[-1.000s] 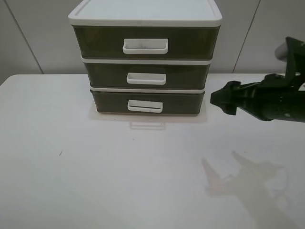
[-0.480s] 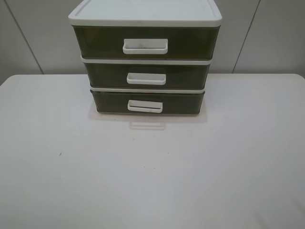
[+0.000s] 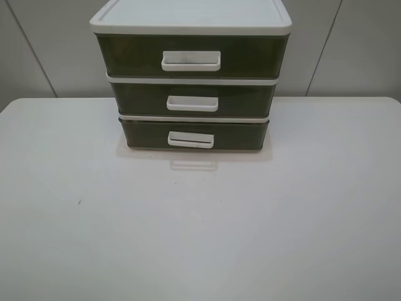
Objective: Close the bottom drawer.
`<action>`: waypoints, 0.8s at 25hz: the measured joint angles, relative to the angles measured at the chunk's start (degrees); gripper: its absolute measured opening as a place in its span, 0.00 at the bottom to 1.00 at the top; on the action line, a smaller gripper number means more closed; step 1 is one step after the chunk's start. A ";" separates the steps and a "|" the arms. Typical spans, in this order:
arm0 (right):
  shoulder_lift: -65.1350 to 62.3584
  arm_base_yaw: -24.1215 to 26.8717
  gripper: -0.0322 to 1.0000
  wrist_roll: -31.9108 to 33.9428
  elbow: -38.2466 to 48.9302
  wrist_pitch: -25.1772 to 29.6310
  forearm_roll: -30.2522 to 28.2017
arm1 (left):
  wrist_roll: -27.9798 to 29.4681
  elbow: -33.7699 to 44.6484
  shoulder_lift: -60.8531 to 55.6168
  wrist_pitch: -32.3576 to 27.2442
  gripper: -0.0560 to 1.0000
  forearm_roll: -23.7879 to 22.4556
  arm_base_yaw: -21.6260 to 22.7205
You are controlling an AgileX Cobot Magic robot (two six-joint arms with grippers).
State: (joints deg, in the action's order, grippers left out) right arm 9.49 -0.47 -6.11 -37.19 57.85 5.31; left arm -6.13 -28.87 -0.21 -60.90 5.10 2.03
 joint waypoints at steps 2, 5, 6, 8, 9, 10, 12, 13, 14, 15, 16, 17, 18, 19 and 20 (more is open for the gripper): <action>-2.03 0.00 0.72 0.00 0.00 1.48 -1.39 | 0.00 0.00 0.00 0.00 0.73 0.00 0.00; -5.69 0.00 0.72 0.00 1.40 2.58 -2.06 | 0.00 0.00 0.00 0.00 0.73 0.00 0.00; -7.12 0.00 0.72 0.00 2.34 2.72 -2.06 | 0.00 0.00 0.00 0.00 0.73 0.00 0.00; -9.21 0.00 0.72 0.00 4.17 3.25 -2.06 | 0.00 0.00 0.00 0.00 0.73 0.00 0.00; -9.51 0.00 0.72 0.00 4.96 3.93 -2.06 | 0.00 0.00 0.00 0.00 0.73 0.00 0.00; -9.51 0.00 0.72 0.00 5.52 4.66 -2.12 | 0.00 0.00 0.00 0.00 0.73 0.00 0.00; -9.51 0.00 0.72 0.00 6.32 4.79 -2.12 | 0.00 0.00 0.00 0.00 0.73 0.00 0.00; -9.51 0.00 0.72 0.00 6.75 4.30 -2.12 | 0.00 0.00 0.00 0.00 0.73 0.00 0.00; -9.51 0.00 0.72 0.00 7.00 4.03 -2.12 | 0.00 0.00 0.00 0.00 0.73 0.00 0.00; -9.51 0.00 0.72 0.00 7.31 3.84 -2.17 | 0.00 0.00 0.00 0.00 0.73 0.00 0.00; -9.51 0.00 0.72 0.00 7.37 3.74 -2.17 | 0.00 0.00 0.00 0.00 0.73 0.00 0.00; -9.51 0.00 0.72 0.00 7.37 3.61 -2.17 | 0.00 0.00 0.00 0.00 0.73 0.00 0.00; -9.51 0.00 0.72 0.00 7.37 3.42 -2.17 | 0.00 0.00 0.00 0.00 0.73 0.00 0.00; -9.51 0.00 0.72 0.00 7.37 3.30 -2.17 | 0.00 0.00 0.00 0.00 0.73 0.00 0.00; -9.51 0.00 0.72 0.00 7.37 3.30 -2.17 | 0.00 0.00 0.00 0.00 0.73 0.00 0.00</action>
State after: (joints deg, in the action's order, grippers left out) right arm -0.02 -0.47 -6.11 -29.82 61.15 3.14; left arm -6.13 -28.87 -0.21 -60.90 5.10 2.03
